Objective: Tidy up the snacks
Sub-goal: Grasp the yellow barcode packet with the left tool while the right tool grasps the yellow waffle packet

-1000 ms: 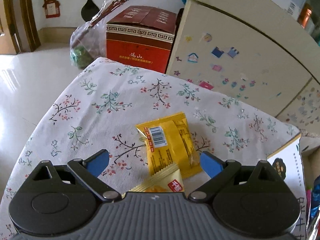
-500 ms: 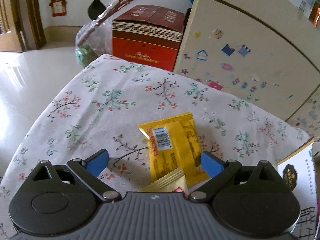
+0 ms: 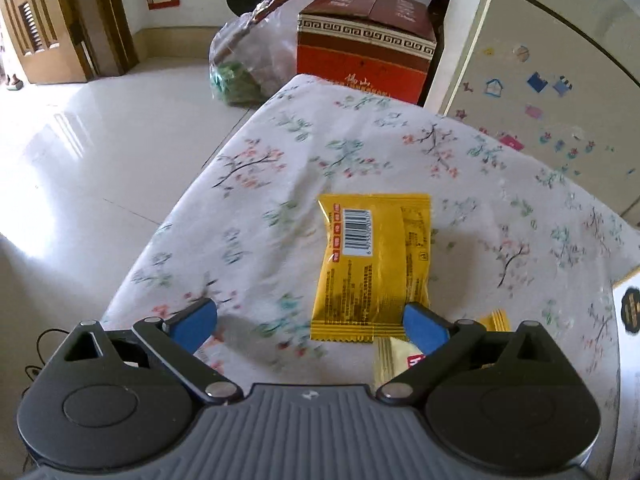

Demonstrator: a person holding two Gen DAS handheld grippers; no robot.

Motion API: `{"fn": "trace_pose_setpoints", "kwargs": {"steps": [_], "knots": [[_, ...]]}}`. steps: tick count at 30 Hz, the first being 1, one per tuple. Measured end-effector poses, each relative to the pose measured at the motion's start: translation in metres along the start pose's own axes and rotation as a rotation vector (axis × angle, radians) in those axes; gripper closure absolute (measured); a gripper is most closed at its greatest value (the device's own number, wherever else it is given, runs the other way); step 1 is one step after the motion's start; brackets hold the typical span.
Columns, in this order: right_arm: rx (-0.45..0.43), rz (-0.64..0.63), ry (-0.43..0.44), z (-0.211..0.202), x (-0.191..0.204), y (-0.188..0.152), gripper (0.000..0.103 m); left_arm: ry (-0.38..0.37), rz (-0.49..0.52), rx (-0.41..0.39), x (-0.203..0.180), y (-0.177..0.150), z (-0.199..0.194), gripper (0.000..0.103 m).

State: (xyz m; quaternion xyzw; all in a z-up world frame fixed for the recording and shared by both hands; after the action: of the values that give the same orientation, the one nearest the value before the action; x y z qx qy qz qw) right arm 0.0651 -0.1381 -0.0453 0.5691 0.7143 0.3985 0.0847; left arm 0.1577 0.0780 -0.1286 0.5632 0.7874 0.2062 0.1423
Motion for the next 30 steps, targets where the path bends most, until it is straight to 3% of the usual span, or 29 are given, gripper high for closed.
{"fn": "trace_pose_setpoints", "kwargs": {"steps": [9,12,17,20,23,26,28,30], "knots": [[0.046,-0.065,0.057,0.037,0.022,-0.007,0.020,-0.007,0.037,0.049,0.028,-0.008,-0.003,0.000],[0.056,-0.049,0.061,0.049,0.023,-0.010,0.020,-0.040,0.034,-0.010,0.033,-0.008,-0.007,0.001],[0.052,-0.048,0.057,0.069,0.027,-0.010,0.020,-0.107,-0.079,-0.076,0.037,0.002,-0.007,0.001],[0.054,-0.052,0.062,0.082,0.031,-0.011,0.021,-0.114,-0.123,-0.086,0.037,0.006,0.000,0.001],[0.034,-0.040,0.063,0.091,0.033,-0.011,0.022,-0.092,-0.087,-0.105,0.030,0.007,0.004,0.000],[0.020,-0.038,0.055,0.101,0.036,-0.010,0.031,-0.081,-0.070,-0.125,0.029,0.006,0.004,0.000],[0.023,-0.027,0.030,0.108,0.036,-0.011,0.050,-0.073,-0.069,-0.135,0.030,0.004,0.002,0.002],[0.014,-0.025,0.032,0.108,0.035,-0.013,0.058,-0.083,-0.057,-0.148,0.029,0.002,0.000,0.011]]}}
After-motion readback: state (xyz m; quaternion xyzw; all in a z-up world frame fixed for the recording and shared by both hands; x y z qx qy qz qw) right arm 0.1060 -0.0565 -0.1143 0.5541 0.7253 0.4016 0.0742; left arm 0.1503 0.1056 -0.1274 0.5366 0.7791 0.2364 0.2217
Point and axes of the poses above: each gripper's, at about its wrist camera, not at the fingertips, and z roughly the way its jaws point, x to its left, y to its top, the point moved 2 cm from there along z, roughly the way its jaws point, and after that the axes turned 2 degrees about y, right-handed, at the moved point
